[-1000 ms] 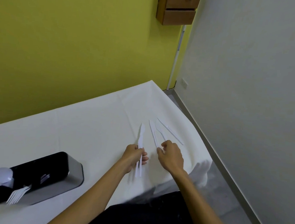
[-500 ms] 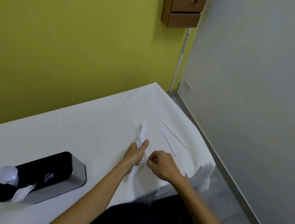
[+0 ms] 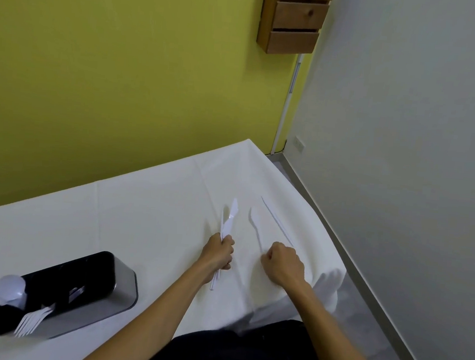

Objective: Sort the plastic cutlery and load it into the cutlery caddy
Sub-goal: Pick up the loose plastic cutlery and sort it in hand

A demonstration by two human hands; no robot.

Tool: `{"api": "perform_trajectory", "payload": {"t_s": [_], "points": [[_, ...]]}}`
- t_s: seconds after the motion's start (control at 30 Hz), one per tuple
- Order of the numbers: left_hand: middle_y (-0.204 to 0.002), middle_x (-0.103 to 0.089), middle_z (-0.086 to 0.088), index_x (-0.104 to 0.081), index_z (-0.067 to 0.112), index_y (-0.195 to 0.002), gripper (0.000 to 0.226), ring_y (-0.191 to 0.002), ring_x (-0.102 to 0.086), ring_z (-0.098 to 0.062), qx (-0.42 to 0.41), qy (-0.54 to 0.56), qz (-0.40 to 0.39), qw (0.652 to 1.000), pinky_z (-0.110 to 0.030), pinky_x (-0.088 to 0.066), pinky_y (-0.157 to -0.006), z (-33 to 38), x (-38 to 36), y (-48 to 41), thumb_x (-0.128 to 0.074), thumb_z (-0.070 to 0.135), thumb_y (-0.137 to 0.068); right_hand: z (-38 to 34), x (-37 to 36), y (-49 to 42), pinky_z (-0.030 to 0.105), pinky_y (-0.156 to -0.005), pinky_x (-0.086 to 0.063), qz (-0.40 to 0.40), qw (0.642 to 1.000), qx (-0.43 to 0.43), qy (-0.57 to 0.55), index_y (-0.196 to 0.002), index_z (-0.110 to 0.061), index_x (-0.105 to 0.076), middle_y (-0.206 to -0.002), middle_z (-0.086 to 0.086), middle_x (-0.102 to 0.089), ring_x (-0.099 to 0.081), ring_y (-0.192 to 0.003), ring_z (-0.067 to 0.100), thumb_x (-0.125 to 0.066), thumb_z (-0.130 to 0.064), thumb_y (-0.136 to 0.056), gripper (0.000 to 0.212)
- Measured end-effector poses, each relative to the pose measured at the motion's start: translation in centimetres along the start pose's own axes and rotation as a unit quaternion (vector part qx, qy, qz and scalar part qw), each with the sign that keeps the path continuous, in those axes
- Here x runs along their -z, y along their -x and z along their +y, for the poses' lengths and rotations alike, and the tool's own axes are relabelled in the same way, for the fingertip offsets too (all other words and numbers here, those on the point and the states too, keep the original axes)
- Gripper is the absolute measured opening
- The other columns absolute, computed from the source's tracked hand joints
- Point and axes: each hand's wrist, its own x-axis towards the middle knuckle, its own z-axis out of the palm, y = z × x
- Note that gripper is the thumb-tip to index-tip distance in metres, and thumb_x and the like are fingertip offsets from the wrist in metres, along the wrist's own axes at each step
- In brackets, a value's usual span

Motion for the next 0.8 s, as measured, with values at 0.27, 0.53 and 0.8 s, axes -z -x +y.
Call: {"api": "perform_trajectory", "payload": {"t_s": [0.27, 0.53, 0.8], "points": [[-0.063, -0.041, -0.003, -0.049, 0.015, -0.087, 0.039, -0.055, -0.047, -0.015, -0.05, -0.074, 0.023, 0.996, -0.026, -0.039, -0.056, 0.6, 0.2, -0.4, -0.05, 0.052, -0.098, -3.3, 0.0, 1.2, 0.037, -0.066, -0.059, -0.076, 0.975, 0.145, -0.148, -0.081, -0.008, -0.071, -0.07, 0.005, -0.072, -0.068, -0.057, 0.019, -0.055, -0.025, -0.088, 0.024], [-0.061, -0.037, 0.0, -0.038, 0.014, -0.076, 0.03, -0.052, -0.038, -0.017, -0.04, -0.061, 0.036, 0.997, -0.029, -0.037, -0.059, 1.4, 1.0, -0.4, -0.042, 0.036, -0.097, 0.3, 2.3, -3.0, 0.035, -0.076, -0.043, 0.058, 0.997, -0.014, -0.043, -0.123, -0.014, -0.05, -0.12, 0.008, -0.049, -0.059, -0.092, 0.029, -0.055, -0.033, -0.096, 0.032], [-0.083, -0.057, -0.006, -0.049, 0.009, -0.097, 0.01, -0.061, -0.054, -0.017, -0.021, 0.043, 0.002, 0.999, -0.028, -0.048, -0.062, 1.6, 0.9, 0.0, -0.04, 0.013, -0.1, 1.0, 1.4, -3.4, 0.036, -0.065, -0.048, 0.033, 0.999, -0.027, 0.0, -0.086, -0.01, -0.054, -0.081, 0.005, -0.06, -0.055, -0.068, 0.022, -0.051, -0.026, -0.096, 0.019]]}}
